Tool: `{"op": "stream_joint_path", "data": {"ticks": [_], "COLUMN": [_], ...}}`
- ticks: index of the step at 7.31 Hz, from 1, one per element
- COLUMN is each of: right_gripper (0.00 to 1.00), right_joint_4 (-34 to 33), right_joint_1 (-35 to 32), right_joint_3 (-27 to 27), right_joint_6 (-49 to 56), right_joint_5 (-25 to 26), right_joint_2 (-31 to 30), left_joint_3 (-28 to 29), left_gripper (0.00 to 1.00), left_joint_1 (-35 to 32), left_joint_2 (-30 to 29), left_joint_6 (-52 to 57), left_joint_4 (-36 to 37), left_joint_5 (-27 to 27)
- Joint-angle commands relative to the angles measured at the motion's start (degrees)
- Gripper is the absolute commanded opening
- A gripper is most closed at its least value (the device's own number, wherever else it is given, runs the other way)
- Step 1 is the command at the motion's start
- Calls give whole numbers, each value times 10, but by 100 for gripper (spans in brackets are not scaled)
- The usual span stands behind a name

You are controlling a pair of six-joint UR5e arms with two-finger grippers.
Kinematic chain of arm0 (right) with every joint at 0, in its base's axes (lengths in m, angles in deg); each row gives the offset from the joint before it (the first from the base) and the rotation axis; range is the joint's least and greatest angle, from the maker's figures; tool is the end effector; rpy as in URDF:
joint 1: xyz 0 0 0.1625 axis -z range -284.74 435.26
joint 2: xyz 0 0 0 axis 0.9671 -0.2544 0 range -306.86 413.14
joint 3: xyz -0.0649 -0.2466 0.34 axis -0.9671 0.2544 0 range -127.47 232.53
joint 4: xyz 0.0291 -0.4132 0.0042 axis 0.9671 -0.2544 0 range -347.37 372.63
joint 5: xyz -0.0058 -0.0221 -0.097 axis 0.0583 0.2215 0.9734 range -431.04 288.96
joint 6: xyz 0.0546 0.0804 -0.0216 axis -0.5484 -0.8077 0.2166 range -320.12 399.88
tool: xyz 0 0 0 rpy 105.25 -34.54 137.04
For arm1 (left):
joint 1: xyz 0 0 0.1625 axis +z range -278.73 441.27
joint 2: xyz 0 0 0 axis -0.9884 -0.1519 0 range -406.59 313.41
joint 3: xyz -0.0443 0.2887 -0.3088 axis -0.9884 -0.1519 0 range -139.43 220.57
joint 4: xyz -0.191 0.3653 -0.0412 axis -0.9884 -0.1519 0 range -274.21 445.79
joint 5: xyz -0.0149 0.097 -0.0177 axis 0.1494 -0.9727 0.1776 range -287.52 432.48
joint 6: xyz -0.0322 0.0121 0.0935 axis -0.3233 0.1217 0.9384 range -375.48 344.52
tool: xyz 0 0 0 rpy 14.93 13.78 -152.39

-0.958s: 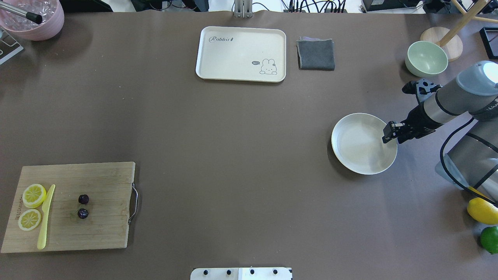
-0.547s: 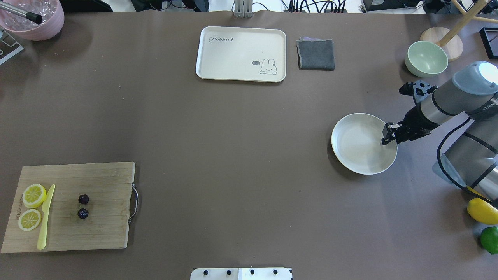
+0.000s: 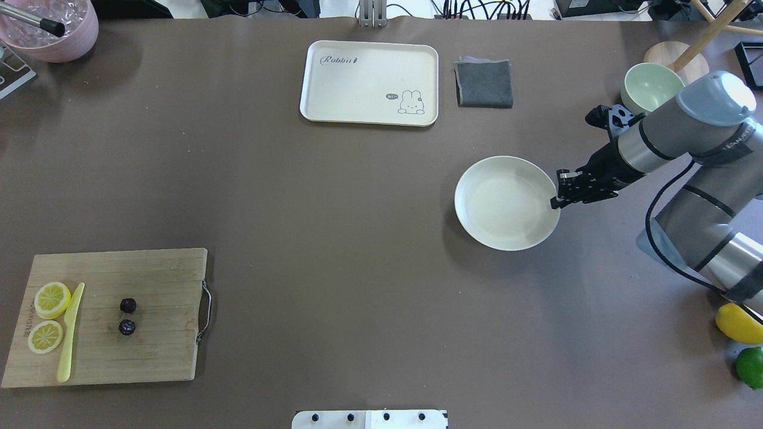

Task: Place red cherry on plate
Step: 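Drag the white plate with the right gripper toward the table center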

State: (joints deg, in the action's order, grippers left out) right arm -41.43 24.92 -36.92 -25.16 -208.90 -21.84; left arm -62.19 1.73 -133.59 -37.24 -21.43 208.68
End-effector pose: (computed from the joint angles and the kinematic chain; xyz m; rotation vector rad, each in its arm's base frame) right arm -0.3404 -0.5037 0.4407 -0.1113 -1.1234 0.0277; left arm 0.0277 -0.4875 0.5368 0.2075 0.8821 0.0065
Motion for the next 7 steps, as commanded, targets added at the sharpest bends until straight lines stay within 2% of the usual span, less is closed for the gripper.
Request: {"op": "stream_joint_path", "data": {"ticks": [1, 2, 4, 6, 7], "right_gripper": [0, 0, 0, 0, 0], "right_joint_4": [7, 6, 1, 3, 3], "right_joint_1": [59, 111, 170, 190, 191], "right_joint_3": [-14, -17, -9, 22, 27], "right_joint_6": [-118, -163, -193, -200, -199], "right_joint_5": [8, 68, 129, 146, 152], "right_joint_2": [81, 108, 127, 145, 145], "left_joint_3": [-71, -88, -95, -96, -97], "left_gripper": [97, 97, 93, 90, 89], "left_joint_1": [95, 132, 230, 380, 407], "left_joint_2": [8, 16, 90, 93, 91], "left_joint_6": [-207, -261, -372, -499, -520], "left_joint_4": [-25, -40, -174, -219, -221], "left_joint_5": [-4, -5, -54, -178, -191]}}
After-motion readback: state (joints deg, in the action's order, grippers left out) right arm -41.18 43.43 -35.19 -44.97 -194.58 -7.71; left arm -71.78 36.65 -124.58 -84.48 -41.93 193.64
